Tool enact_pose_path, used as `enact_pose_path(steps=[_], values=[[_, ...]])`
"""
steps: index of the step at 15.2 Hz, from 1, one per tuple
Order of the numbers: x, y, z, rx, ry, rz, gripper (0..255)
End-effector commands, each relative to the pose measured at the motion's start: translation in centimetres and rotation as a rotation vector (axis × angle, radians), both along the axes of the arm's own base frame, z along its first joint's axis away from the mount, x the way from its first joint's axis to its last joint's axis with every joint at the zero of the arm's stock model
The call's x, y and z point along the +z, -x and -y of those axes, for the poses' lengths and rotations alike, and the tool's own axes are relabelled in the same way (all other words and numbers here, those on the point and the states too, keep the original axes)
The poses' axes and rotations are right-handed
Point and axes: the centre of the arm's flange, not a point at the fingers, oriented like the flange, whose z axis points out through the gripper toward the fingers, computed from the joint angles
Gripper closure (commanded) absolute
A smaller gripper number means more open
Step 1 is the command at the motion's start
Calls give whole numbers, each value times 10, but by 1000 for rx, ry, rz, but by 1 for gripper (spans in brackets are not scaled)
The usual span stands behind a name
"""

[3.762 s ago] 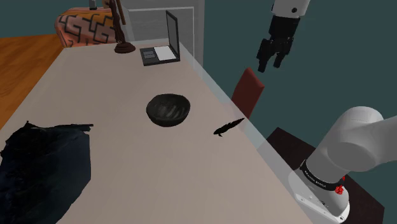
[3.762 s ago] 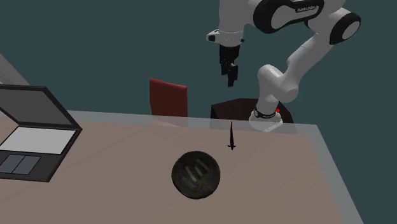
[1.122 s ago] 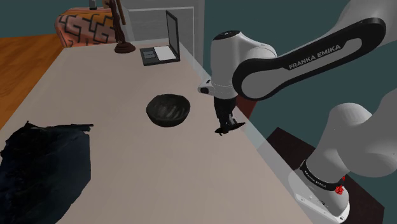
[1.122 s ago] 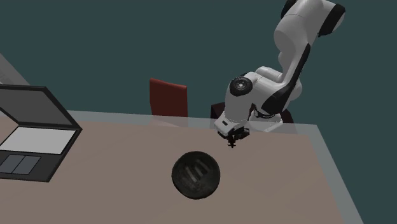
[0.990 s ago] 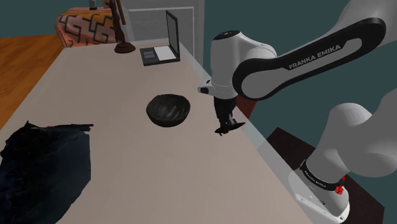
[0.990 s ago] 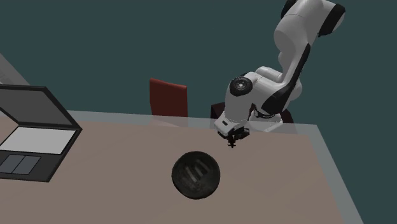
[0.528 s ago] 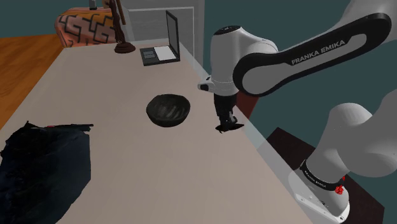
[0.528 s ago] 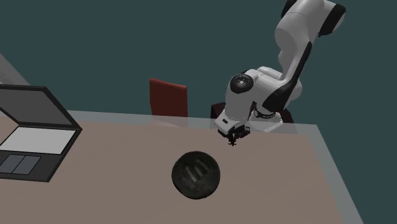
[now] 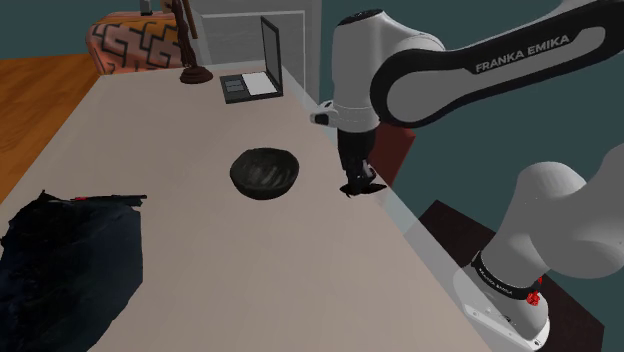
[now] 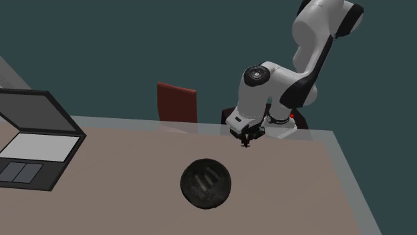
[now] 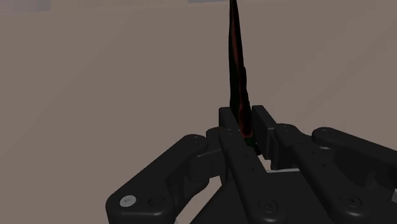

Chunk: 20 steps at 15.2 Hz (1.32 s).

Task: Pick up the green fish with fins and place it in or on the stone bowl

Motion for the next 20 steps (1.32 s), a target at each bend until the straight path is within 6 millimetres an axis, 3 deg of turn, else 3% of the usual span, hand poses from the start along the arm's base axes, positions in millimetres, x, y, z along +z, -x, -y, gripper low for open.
enact_pose_path(steps=[1,18,20], values=[[11,0,1,0,0,0,255],[97,1,1,0,0,0,255],[98,-22,-13,0,0,0,255]])
